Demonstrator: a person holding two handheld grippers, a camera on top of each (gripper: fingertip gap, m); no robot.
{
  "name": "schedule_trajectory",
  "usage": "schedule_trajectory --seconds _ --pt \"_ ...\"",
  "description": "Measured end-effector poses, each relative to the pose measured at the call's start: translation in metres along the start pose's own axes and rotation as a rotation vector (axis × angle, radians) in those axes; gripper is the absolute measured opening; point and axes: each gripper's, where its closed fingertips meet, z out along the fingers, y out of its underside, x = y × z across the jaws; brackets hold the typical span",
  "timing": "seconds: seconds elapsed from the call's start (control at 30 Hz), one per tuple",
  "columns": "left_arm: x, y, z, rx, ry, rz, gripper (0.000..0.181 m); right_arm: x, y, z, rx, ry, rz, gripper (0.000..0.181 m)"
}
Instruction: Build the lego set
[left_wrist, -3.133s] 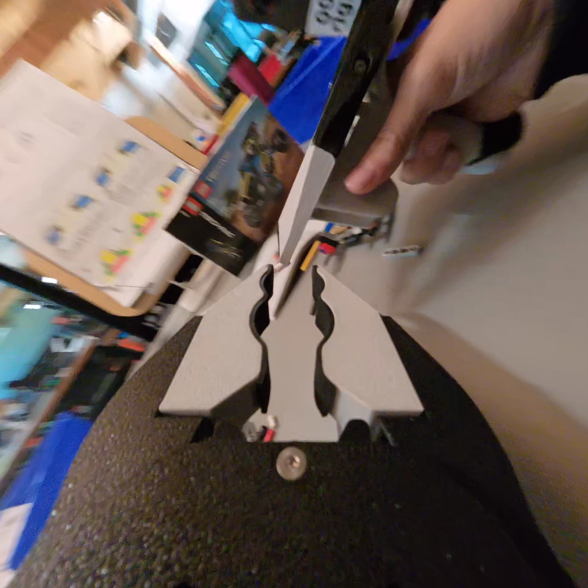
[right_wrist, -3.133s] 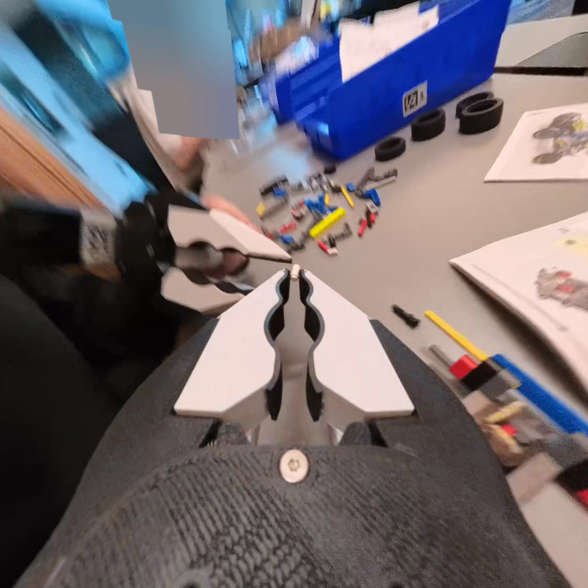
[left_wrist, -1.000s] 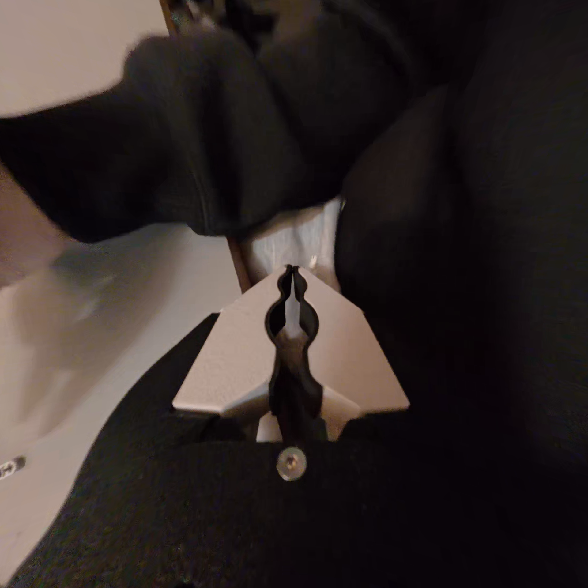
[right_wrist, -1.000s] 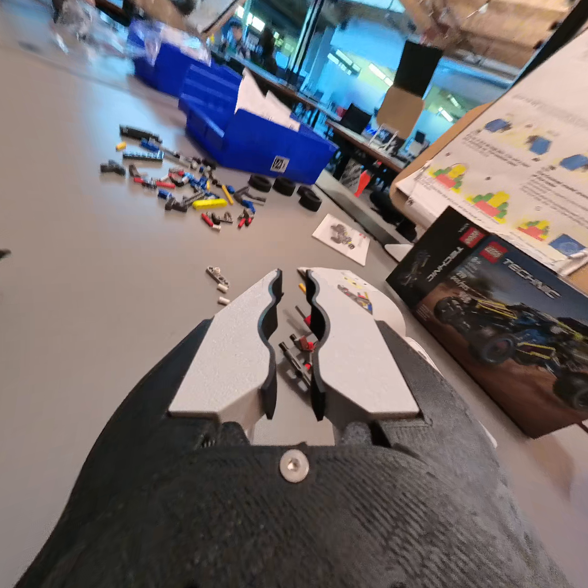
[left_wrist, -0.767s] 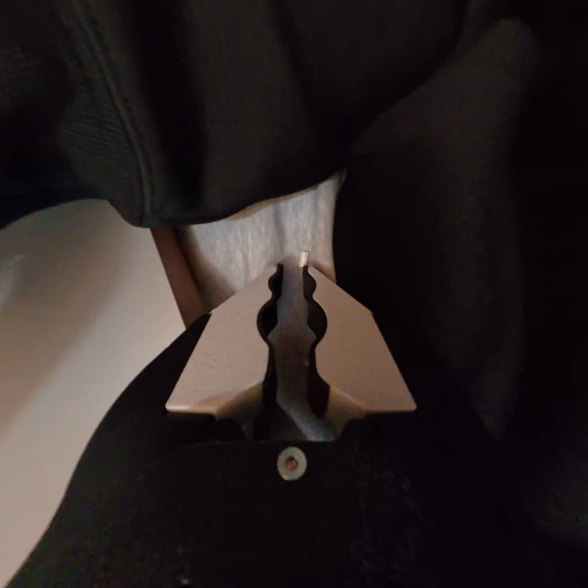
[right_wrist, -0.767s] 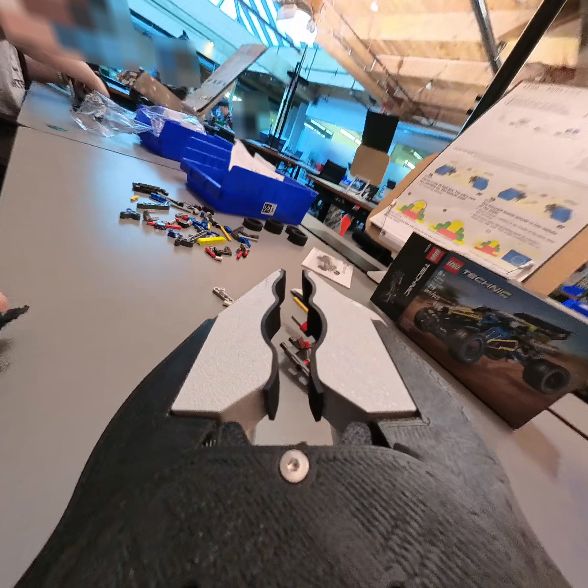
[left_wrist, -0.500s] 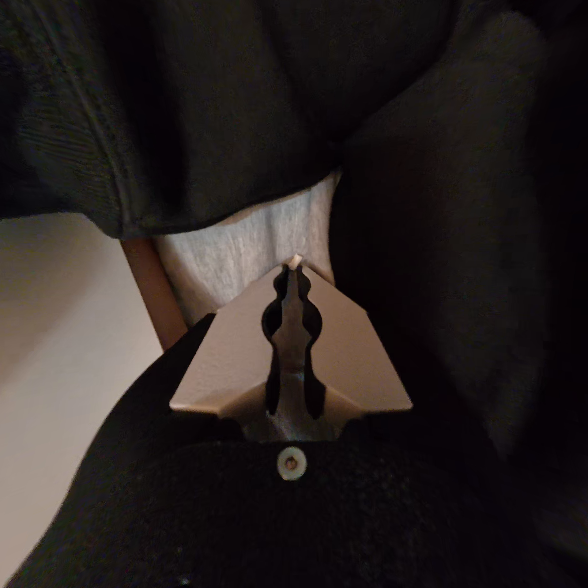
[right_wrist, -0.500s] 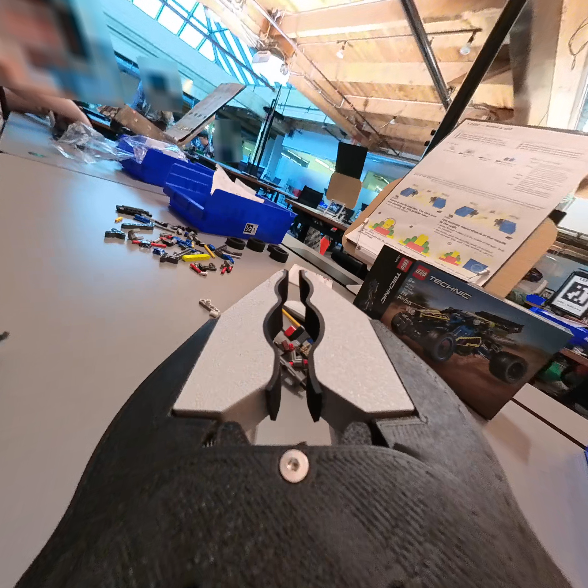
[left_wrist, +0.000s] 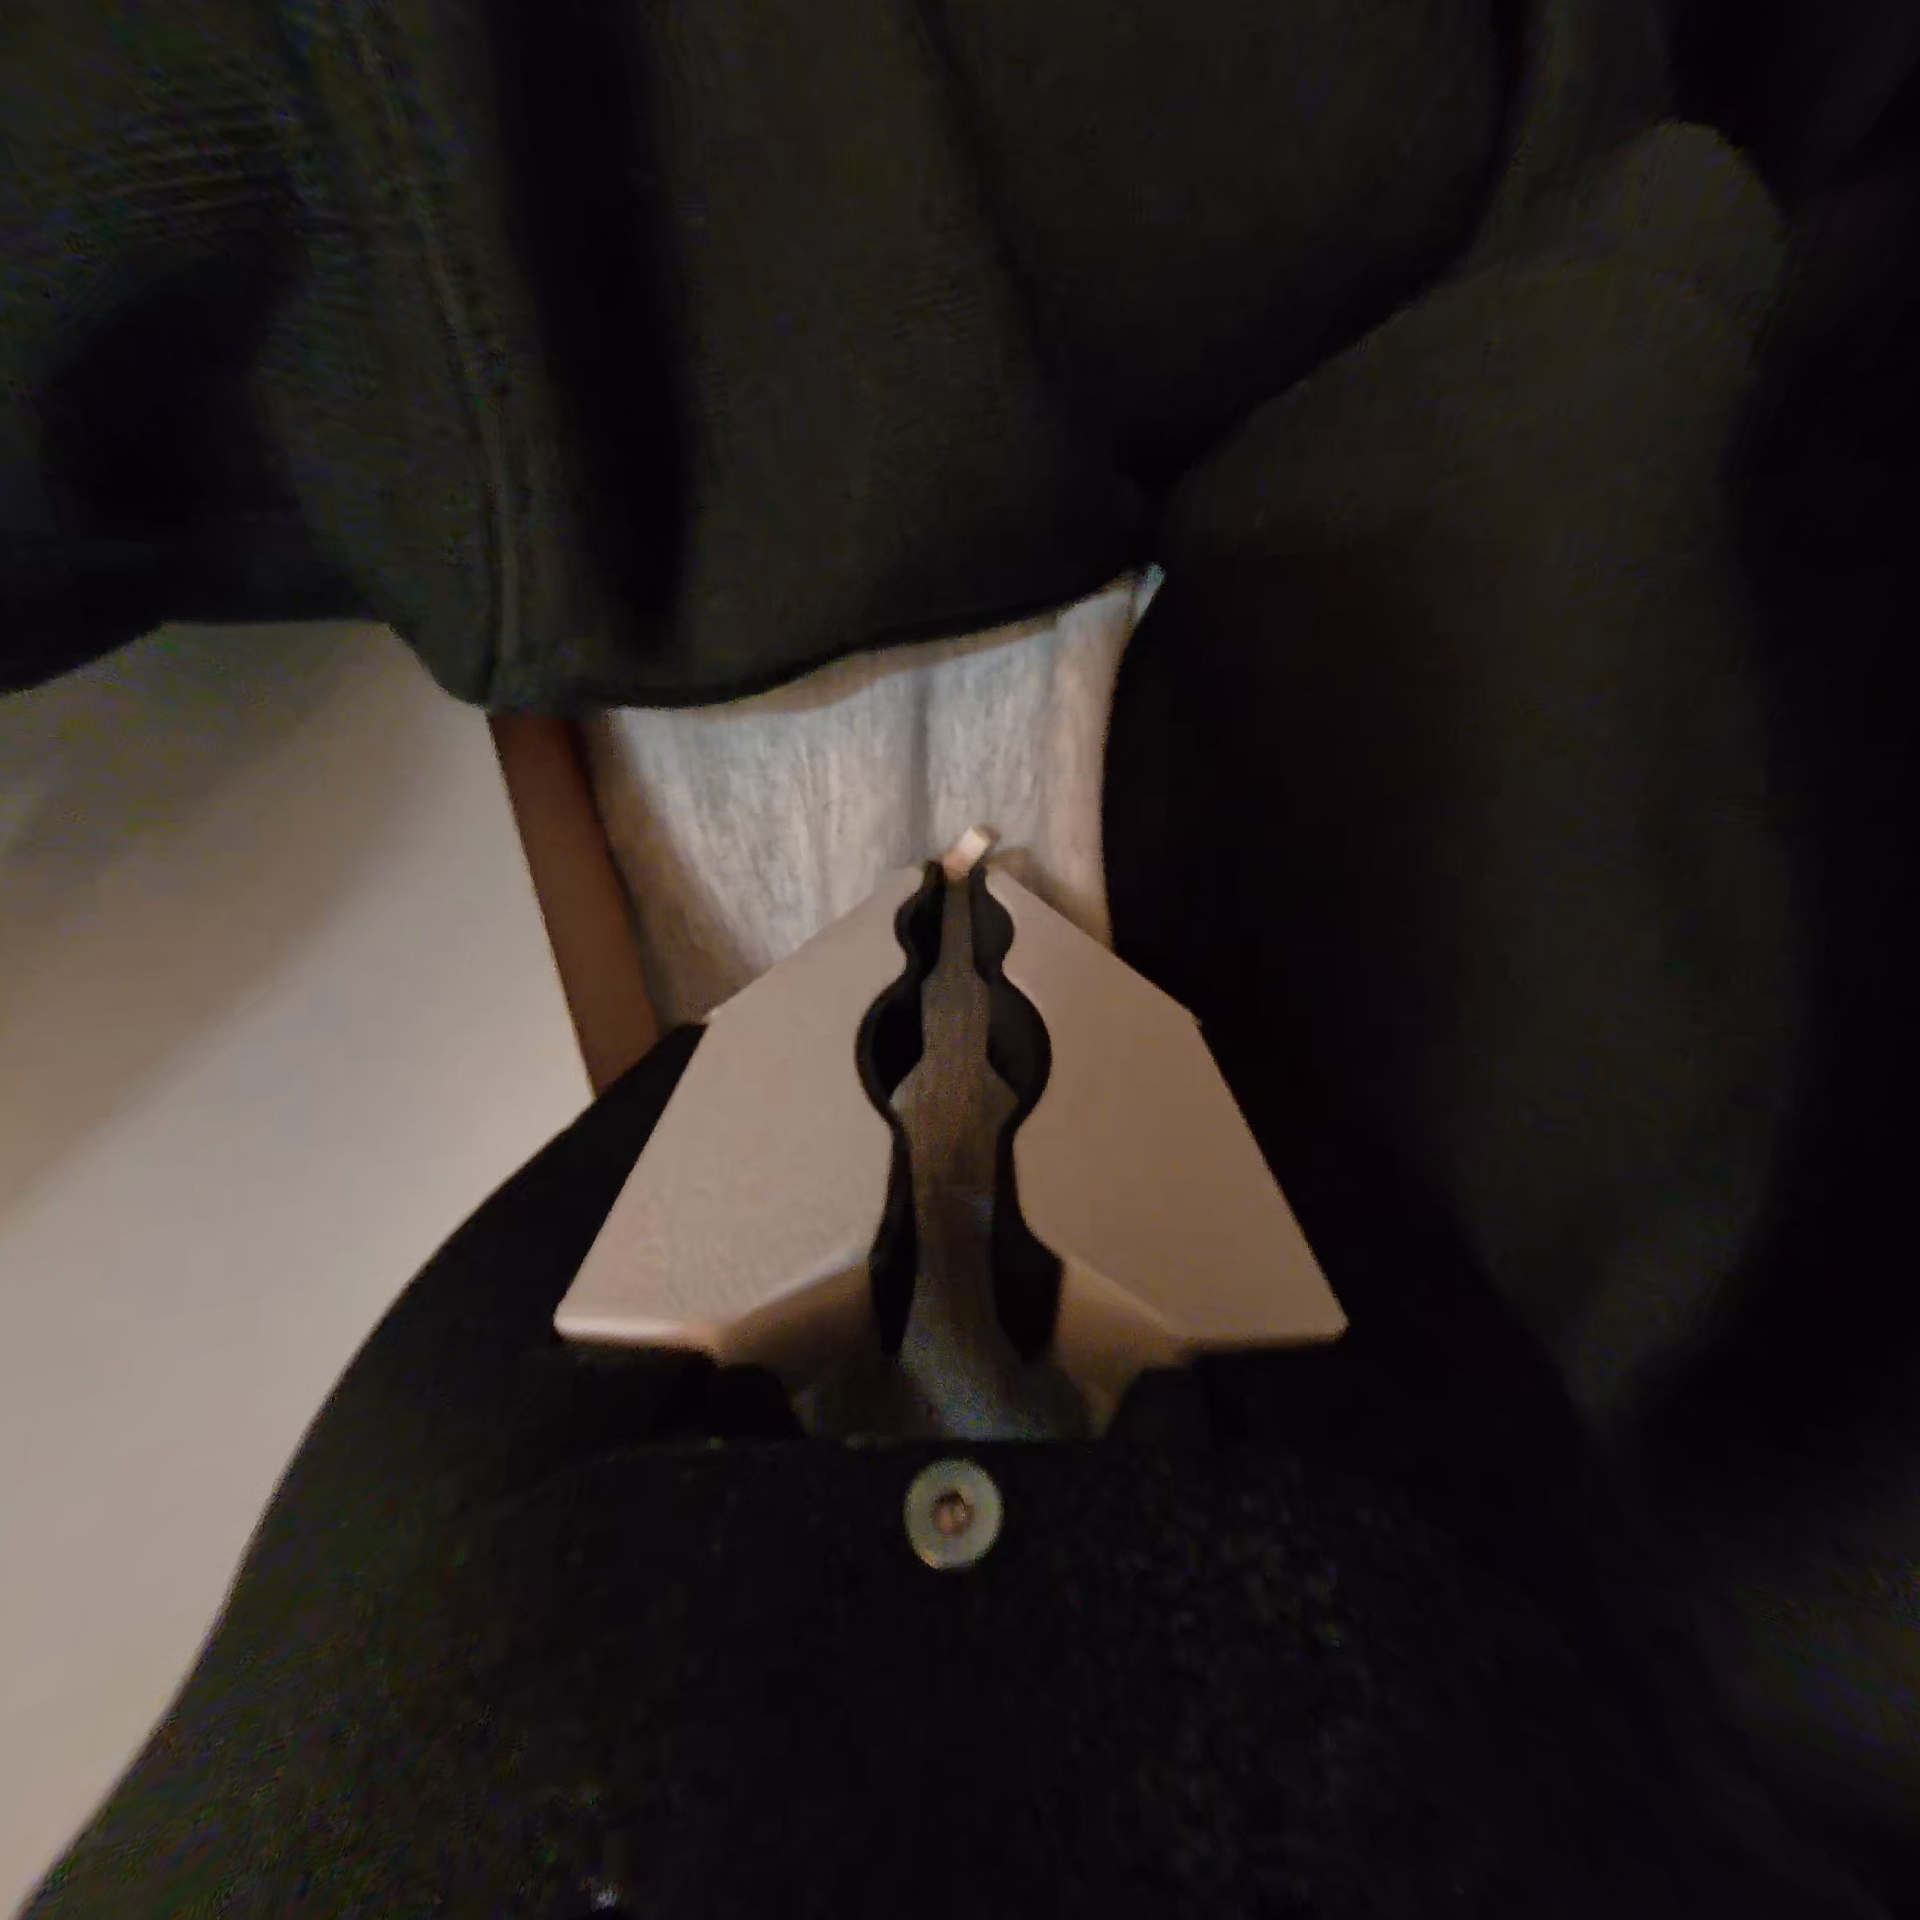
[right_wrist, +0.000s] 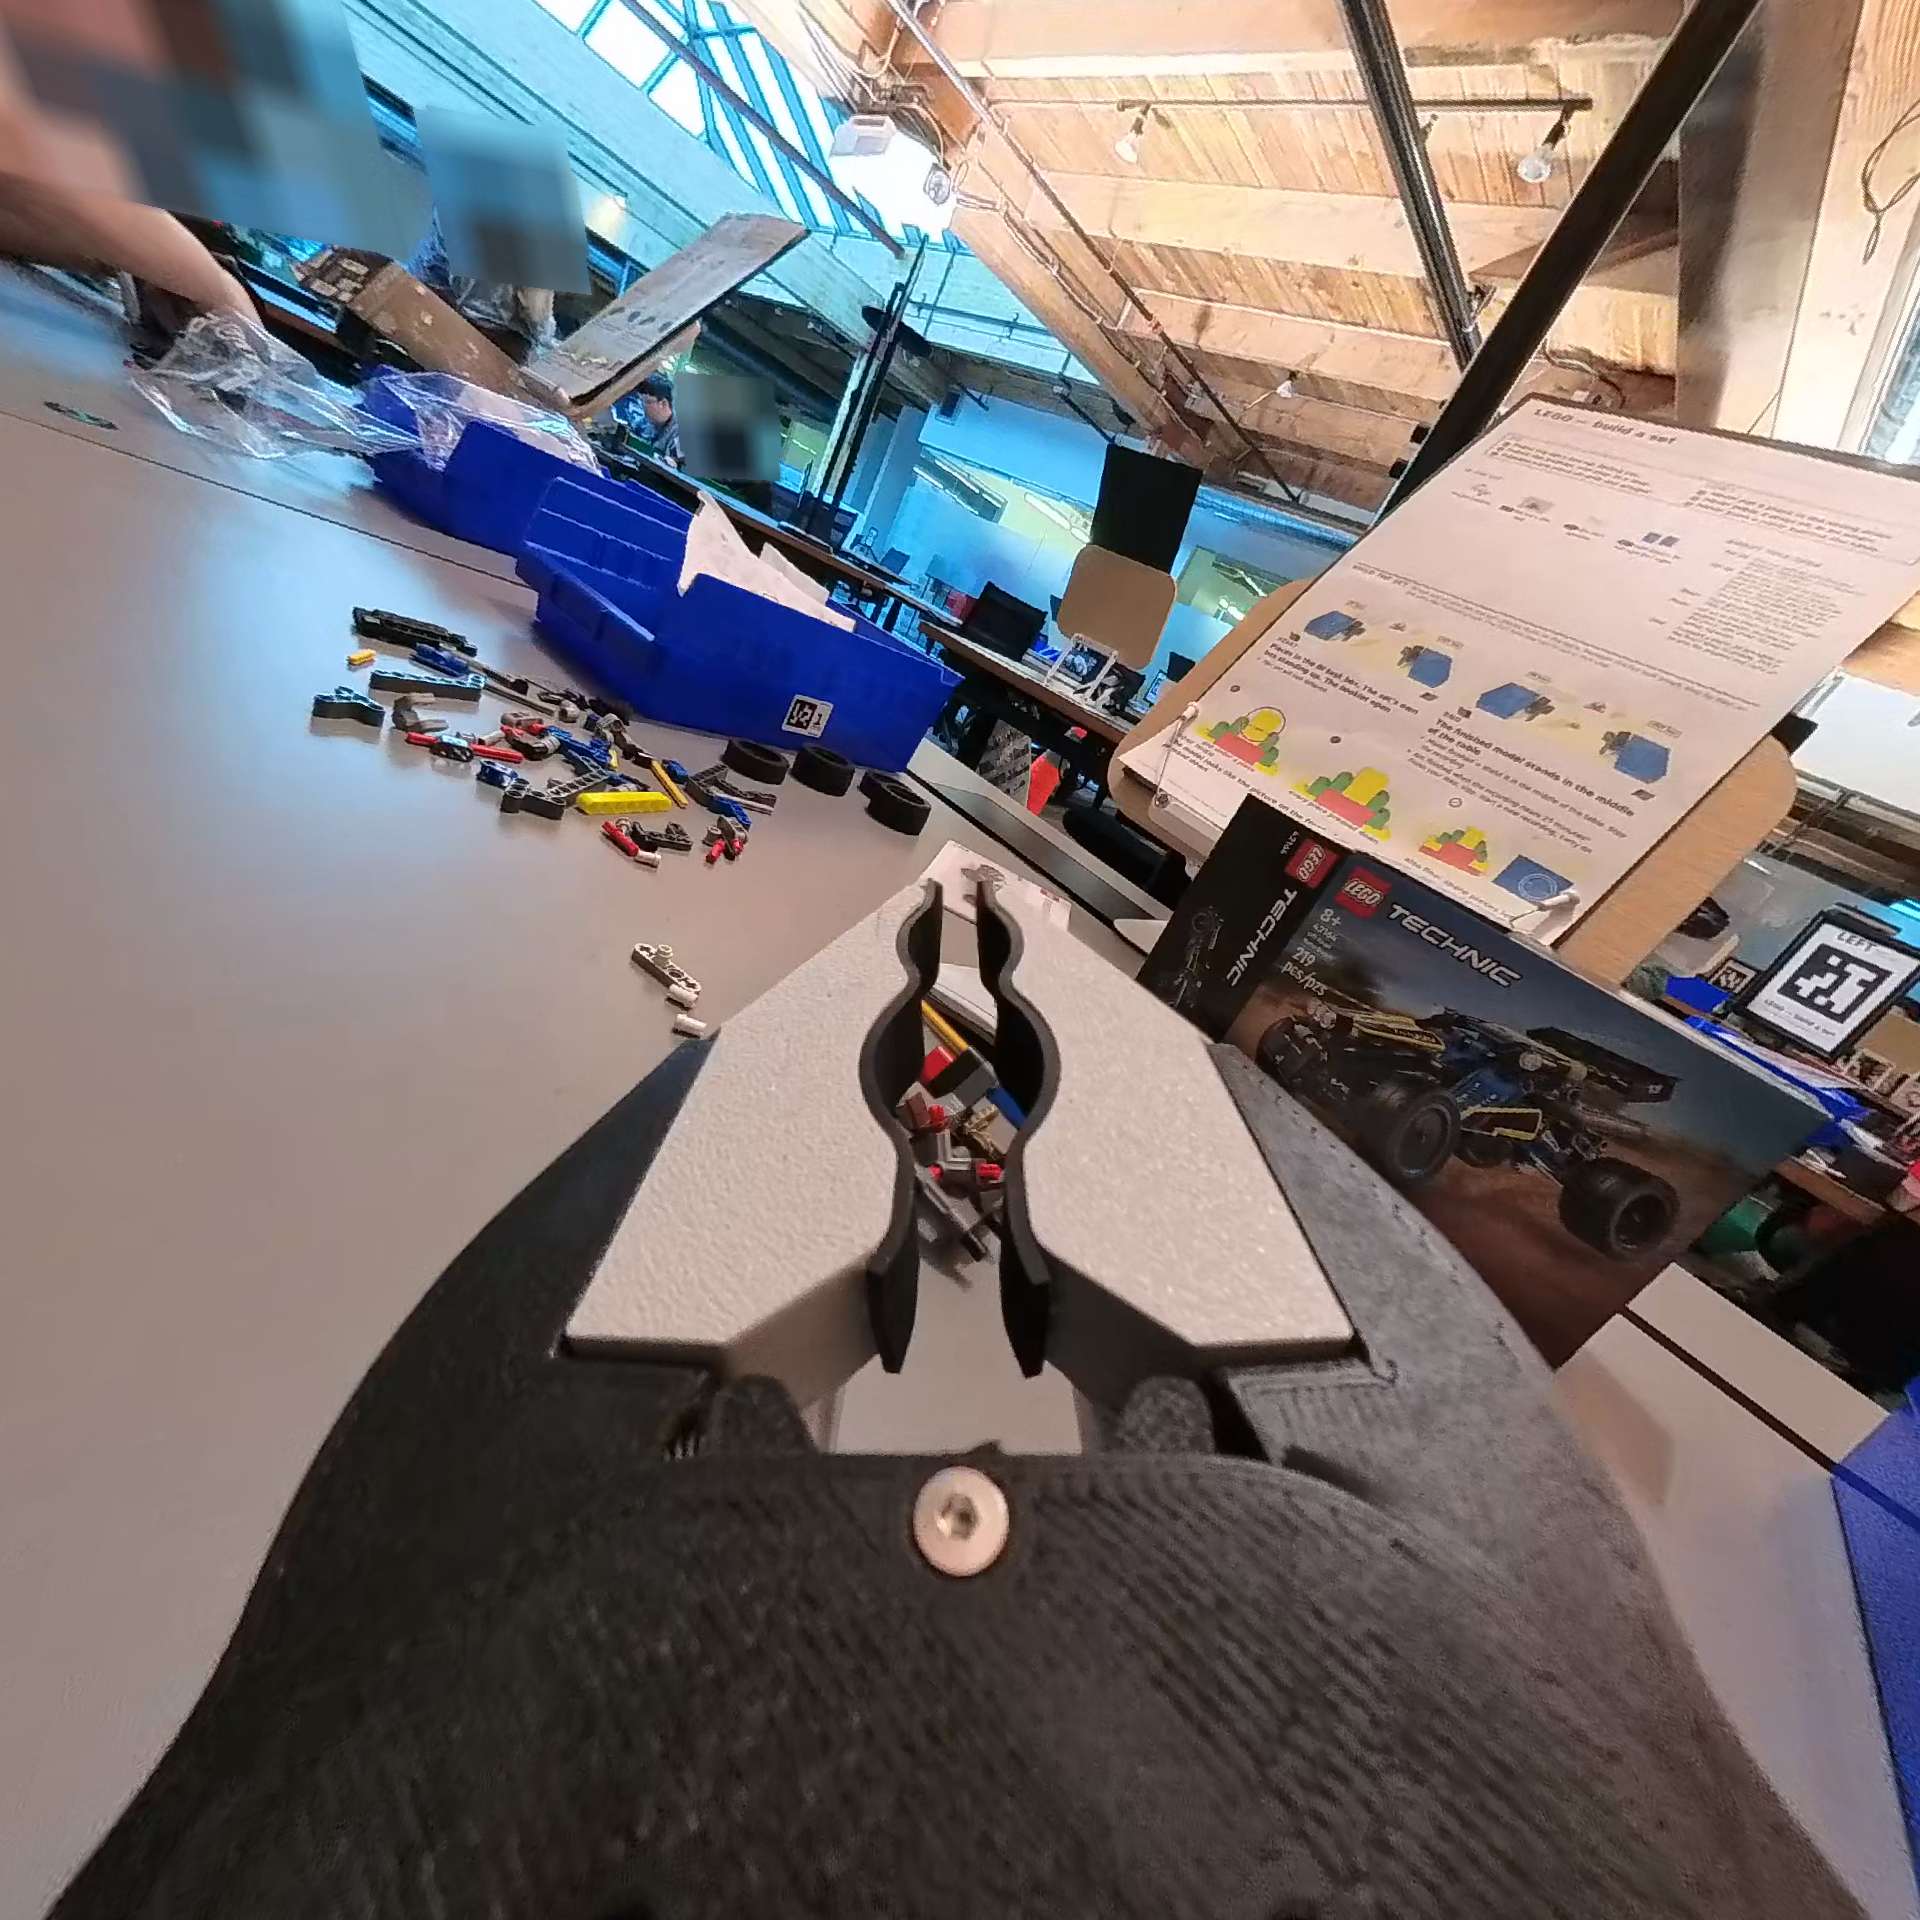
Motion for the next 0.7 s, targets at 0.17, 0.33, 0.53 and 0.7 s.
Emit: schedule_trajectory --seconds 0.17,0.33,0.53,0.7 --pt "-0.004 -0.004 -0.019 0.098 -0.042 -0.073 0.003 0.002 -0.002 -0.001 0.010 0.012 0.005 0.004" --pt "-0.014 -0.012 -0.046 0.279 -0.061 -0.207 0.003 0.001 -0.002 -0.002 0.004 0.016 -0.023 0.003" --pt "-0.064 0.014 -0.117 0.409 -0.269 -0.337 0.003 0.000 -0.001 -0.001 -0.005 0.005 -0.004 0.003" --pt "-0.128 0.121 -0.168 0.071 -0.623 -0.405 0.002 -0.010 0.020 0.006 -0.249 -0.071 0.014 0.005"
